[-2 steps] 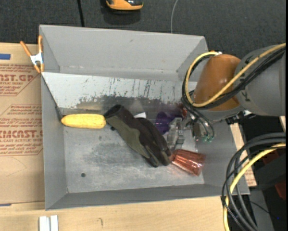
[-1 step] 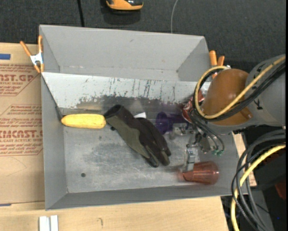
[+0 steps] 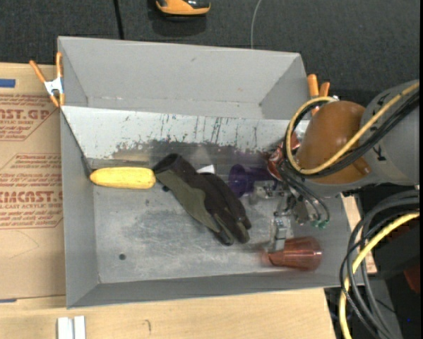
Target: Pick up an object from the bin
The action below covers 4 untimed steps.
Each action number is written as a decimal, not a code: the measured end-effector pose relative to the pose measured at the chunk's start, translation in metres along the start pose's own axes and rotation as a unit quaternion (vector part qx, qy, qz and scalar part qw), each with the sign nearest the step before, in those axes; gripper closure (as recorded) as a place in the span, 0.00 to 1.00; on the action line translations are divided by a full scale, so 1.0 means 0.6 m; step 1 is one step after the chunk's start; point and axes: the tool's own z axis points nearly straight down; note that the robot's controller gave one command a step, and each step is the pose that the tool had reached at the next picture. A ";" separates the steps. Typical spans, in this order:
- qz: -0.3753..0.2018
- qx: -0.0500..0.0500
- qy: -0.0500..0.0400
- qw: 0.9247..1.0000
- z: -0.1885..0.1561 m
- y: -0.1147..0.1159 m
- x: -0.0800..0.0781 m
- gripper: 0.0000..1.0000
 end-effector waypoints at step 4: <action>0.112 0.002 0.000 0.994 0.053 0.043 -0.042 1.00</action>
Offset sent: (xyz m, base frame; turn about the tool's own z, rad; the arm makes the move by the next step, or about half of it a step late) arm 0.0249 0.0203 -0.0224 0.1448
